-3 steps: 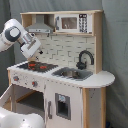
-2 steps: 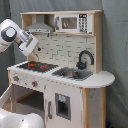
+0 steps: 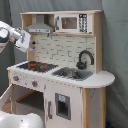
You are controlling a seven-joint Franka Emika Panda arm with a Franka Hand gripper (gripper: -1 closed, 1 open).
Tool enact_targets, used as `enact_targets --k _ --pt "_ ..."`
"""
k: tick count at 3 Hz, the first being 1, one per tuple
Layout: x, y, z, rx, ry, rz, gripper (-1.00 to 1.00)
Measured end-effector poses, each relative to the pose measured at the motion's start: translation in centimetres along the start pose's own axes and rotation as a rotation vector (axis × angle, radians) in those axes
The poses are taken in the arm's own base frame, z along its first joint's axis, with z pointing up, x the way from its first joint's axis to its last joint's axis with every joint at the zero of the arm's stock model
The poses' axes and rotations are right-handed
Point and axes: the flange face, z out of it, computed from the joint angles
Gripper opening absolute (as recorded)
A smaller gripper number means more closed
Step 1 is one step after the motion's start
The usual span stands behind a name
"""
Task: Play with the kitchen
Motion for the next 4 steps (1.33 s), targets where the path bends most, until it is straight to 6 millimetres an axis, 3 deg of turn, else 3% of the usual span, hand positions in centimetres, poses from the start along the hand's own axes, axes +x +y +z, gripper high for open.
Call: enact_targets --k 2,4 --pt "-0.7 -0.2 -3.2 -0.215 0.019 -0.041 1.00" --pt "-2.0 -1.0 -3.9 -0.374 0.070 -0.053 1.00"
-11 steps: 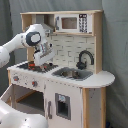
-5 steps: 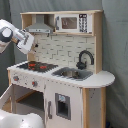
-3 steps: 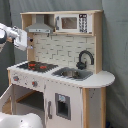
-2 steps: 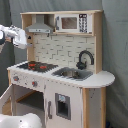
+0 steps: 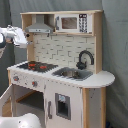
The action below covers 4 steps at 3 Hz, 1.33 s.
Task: Play with the kitchen
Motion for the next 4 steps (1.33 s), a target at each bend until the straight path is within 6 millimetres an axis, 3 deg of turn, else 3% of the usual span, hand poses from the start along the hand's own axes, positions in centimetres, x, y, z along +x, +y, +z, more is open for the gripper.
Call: enact_targets --k 4 --pt "-1.8 -2.1 0.6 -0.236 0.093 -0.009 1.00"
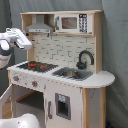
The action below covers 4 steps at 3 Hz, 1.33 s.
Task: Play with the kitchen
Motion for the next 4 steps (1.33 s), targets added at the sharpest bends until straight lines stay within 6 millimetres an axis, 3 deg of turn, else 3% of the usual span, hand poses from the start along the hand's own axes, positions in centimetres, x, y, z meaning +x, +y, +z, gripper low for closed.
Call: enact_targets --k 4 --pt "-2.6 -2.3 0.8 -0.248 0.091 -0.107 1.00"
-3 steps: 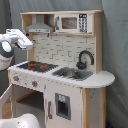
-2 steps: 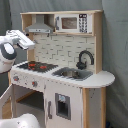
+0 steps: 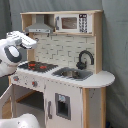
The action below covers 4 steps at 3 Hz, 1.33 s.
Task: Play with the kitchen
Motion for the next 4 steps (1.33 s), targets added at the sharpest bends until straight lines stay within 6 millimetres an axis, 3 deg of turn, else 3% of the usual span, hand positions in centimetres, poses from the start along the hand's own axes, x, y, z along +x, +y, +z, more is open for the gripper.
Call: enact_targets --k 2,4 --pt "-1.6 -0.4 1.1 -0.081 0.029 -0.088 1.00" --pt "-3.8 -0.8 3.7 -0.092 0.048 -0.198 1.00"
